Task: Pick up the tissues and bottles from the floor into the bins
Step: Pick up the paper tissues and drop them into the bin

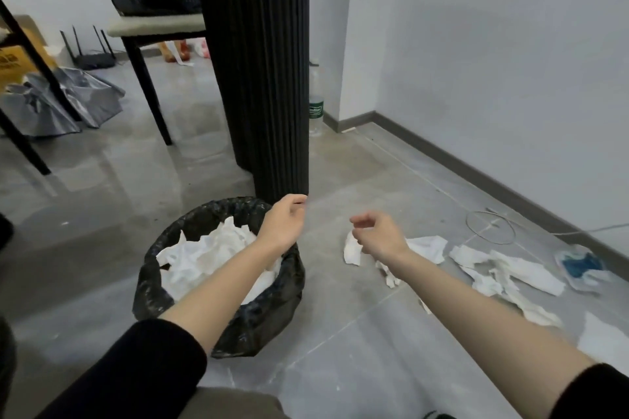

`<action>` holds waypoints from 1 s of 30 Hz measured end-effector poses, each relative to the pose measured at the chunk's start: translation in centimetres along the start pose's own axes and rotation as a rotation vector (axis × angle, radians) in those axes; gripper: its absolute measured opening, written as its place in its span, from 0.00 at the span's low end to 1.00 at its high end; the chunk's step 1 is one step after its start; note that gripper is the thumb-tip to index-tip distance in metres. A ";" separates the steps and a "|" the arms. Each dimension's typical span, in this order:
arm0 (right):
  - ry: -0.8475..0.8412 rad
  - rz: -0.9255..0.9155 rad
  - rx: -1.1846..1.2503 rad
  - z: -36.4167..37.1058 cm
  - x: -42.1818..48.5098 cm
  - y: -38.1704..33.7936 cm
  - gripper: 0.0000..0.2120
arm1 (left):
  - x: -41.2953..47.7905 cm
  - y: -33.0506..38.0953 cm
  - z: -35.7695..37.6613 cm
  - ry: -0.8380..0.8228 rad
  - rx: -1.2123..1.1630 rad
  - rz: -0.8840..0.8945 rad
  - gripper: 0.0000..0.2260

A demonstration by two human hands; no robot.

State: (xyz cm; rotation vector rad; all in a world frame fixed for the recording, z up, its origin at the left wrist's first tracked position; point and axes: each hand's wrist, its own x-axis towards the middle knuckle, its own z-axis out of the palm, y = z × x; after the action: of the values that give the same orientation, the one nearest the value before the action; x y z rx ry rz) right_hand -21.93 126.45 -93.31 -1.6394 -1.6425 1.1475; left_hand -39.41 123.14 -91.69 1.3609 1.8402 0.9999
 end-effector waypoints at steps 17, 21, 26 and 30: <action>0.036 0.165 -0.184 -5.9 2.2 14.5 0.16 | 2.6 -4.4 16.6 -0.245 0.132 -0.138 0.17; 0.032 0.175 -0.203 -5.0 2.9 17.0 0.16 | 3.2 -6.3 18.2 -0.259 0.166 -0.182 0.19; -0.037 0.160 -0.257 -4.0 3.6 18.8 0.18 | 3.8 -8.6 19.6 -0.266 0.218 -0.220 0.20; -0.140 0.077 -0.422 -3.2 4.5 19.8 0.19 | 4.4 -9.4 20.5 -0.299 0.337 -0.168 0.21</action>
State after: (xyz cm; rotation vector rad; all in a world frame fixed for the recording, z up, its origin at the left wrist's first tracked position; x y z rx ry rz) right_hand -9.57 129.39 -109.48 -1.9278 -2.0341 1.0189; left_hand -27.98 129.90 -110.49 1.4280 1.9067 0.3865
